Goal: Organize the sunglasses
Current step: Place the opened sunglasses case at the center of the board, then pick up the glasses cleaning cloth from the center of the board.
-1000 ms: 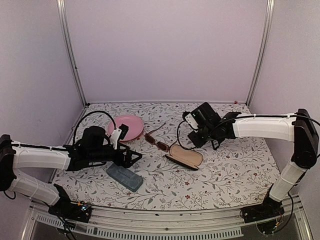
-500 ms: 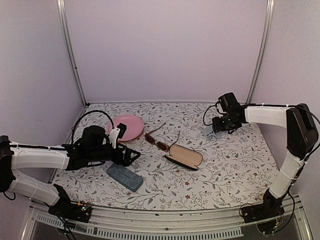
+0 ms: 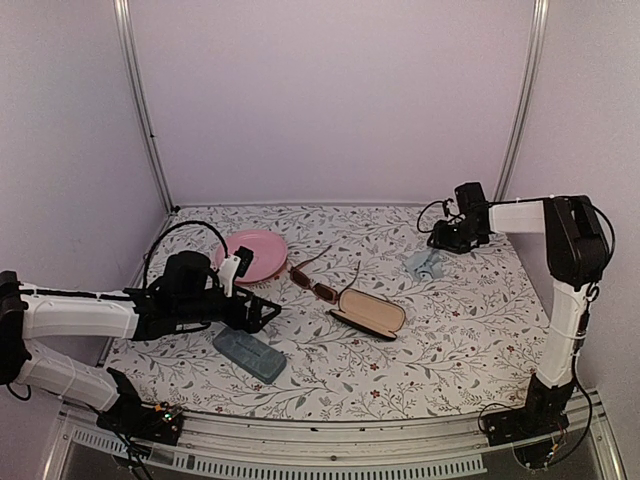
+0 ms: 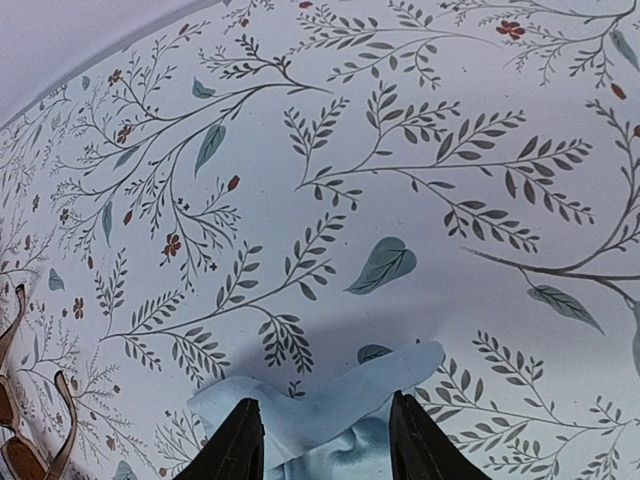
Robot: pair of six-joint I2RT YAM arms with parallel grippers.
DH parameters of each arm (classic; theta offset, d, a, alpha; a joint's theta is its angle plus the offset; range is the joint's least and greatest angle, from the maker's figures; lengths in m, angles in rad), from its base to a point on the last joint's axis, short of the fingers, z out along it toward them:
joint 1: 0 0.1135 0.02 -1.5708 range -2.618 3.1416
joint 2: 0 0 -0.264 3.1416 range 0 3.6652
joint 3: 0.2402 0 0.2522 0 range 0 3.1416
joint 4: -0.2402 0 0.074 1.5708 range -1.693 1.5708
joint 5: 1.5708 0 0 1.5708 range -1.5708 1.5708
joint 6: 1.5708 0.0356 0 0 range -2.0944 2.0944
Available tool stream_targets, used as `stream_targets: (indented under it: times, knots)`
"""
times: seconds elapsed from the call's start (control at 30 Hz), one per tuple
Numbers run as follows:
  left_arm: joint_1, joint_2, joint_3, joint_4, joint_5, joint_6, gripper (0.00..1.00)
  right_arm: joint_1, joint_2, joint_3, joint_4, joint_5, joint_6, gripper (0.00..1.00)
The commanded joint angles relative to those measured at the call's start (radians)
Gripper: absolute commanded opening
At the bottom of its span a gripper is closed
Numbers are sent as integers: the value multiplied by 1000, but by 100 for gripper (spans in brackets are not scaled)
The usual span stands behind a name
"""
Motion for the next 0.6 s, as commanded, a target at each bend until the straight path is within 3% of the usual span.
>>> stream_targets:
  times: [0.0, 0.1, 0.33, 0.57]
  knots:
    - [11, -1, 22, 4, 16, 1, 99, 5, 44, 36, 42, -92, 42, 44]
    - [10, -1, 20, 3, 14, 1, 99, 5, 60, 33, 63, -113, 56, 40]
    - [10, 0, 14, 17, 8, -24, 99, 6, 72, 22, 94, -127, 61, 22]
    - [10, 22, 33, 12, 16, -32, 99, 5, -16, -39, 134, -139, 49, 5]
